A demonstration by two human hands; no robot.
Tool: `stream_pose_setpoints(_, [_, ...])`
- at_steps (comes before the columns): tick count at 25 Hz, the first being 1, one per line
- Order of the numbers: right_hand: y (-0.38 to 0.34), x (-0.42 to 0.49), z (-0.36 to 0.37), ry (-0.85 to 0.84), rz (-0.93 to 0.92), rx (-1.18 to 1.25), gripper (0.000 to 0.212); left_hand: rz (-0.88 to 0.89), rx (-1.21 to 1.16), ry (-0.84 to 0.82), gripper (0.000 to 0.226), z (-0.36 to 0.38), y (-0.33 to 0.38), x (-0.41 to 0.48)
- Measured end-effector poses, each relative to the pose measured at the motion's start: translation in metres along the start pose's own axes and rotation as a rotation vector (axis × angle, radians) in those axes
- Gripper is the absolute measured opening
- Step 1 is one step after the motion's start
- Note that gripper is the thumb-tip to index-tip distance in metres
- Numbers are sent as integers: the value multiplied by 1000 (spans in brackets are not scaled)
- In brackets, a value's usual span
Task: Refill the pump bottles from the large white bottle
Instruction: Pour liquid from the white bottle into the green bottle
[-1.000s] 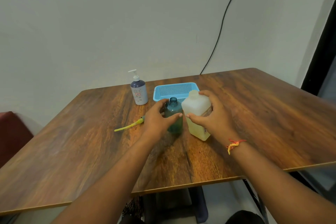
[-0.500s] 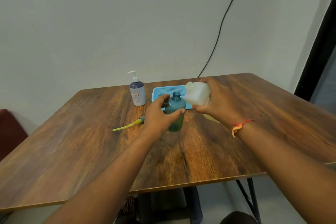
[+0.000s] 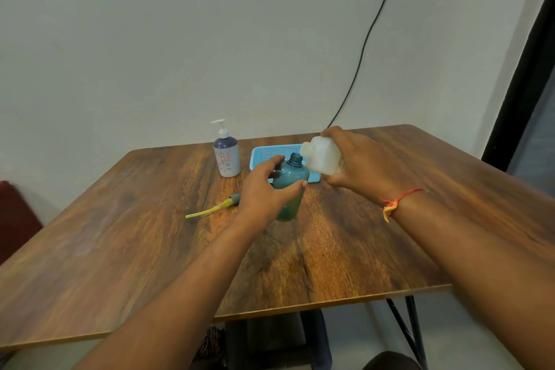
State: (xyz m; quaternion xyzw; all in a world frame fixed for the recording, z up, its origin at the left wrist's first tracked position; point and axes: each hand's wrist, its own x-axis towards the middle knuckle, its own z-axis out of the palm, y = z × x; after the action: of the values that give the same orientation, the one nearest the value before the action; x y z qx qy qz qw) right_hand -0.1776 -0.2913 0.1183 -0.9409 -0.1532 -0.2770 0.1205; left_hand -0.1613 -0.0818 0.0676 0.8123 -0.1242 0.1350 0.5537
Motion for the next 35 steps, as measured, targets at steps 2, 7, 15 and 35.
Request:
stream_pose_setpoints(2, [-1,1,-3,-6,-14,-20,70,-3,-3,-2,77,0,-1,0])
stream_pose_setpoints(7, [-6,1,-9,-4,-39,-71,68,-6,-13,0,75,0,-1,-1])
stream_pose_setpoints(15, [-8,4,-15,-11,-63,-138,72,-10,-27,-9,75,0,0,0])
stream_pose_setpoints(35, [-16,9,-23,-12,-106,-221,70,-28,-12,-7,76,-1,-3,3])
